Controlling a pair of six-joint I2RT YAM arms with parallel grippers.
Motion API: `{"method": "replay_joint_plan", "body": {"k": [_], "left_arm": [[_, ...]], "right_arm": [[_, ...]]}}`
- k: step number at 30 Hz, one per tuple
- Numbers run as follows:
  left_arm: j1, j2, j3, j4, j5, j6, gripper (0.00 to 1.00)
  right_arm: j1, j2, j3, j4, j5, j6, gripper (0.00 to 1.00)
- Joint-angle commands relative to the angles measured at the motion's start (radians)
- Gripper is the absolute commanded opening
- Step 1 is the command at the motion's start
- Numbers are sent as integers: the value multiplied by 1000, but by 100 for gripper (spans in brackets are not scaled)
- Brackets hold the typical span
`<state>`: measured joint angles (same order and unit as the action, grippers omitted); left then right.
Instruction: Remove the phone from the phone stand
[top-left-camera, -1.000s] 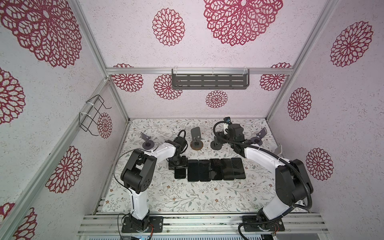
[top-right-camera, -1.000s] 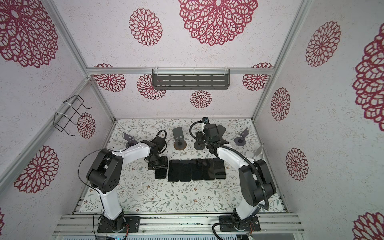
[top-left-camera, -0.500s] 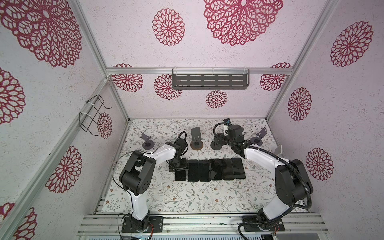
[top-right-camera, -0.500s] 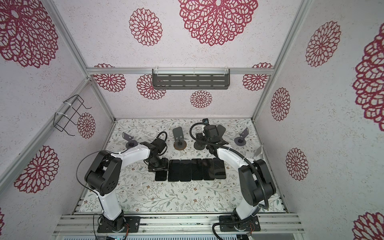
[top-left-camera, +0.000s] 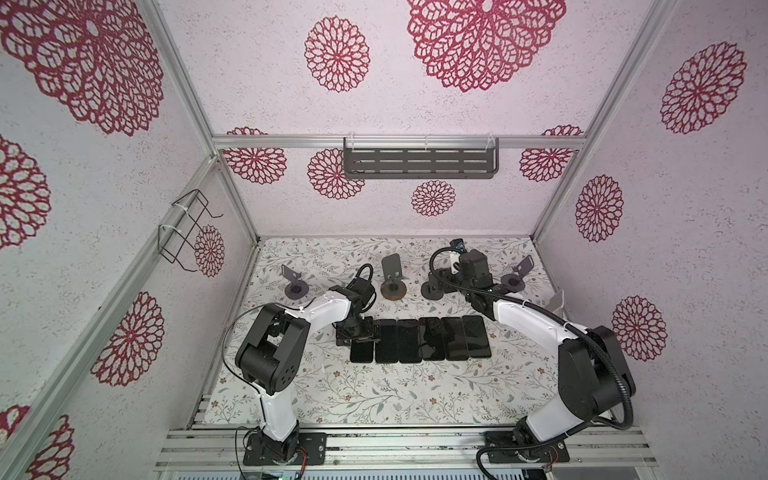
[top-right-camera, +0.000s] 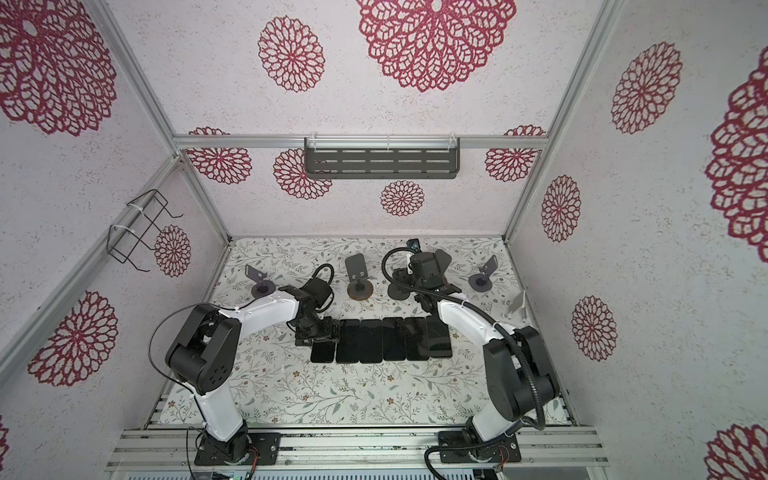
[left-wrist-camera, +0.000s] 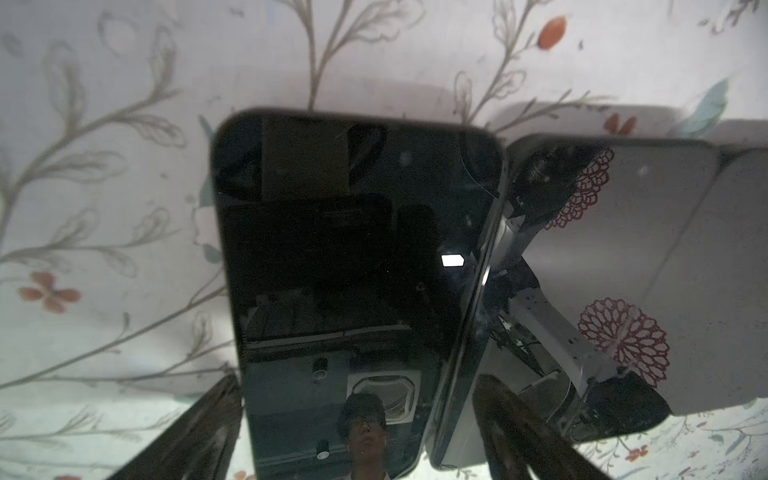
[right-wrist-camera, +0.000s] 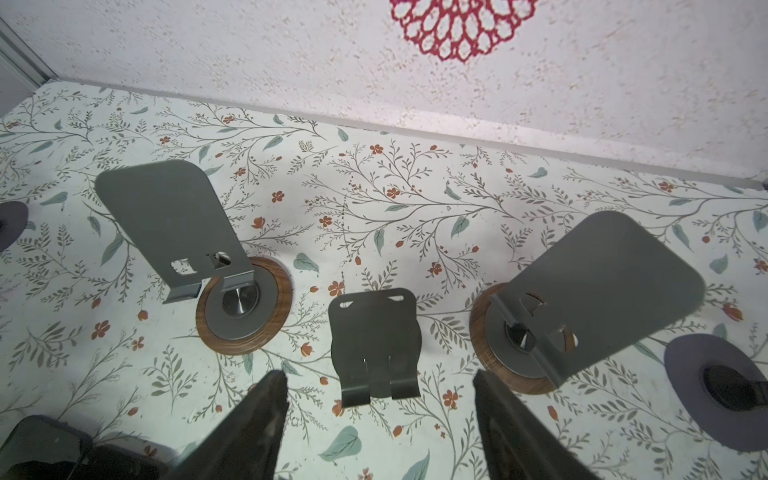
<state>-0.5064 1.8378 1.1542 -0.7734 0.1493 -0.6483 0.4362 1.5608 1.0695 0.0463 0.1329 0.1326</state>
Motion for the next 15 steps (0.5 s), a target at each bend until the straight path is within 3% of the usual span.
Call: {"method": "replay_joint_plan", "body": {"k": [1,8,15], "left_arm": [[-9,-36,-38,54,53,-51,91],[-9,-53,-67,112,90,-74,89],[-9,-99,-65,54,-1,-46,90]], "right_arm": [[-9,-83,-25,-29,26,10,74],[-26,-158,-100,-57,37,37,74],[-37,-172,-111,-55,48,61,74]]}}
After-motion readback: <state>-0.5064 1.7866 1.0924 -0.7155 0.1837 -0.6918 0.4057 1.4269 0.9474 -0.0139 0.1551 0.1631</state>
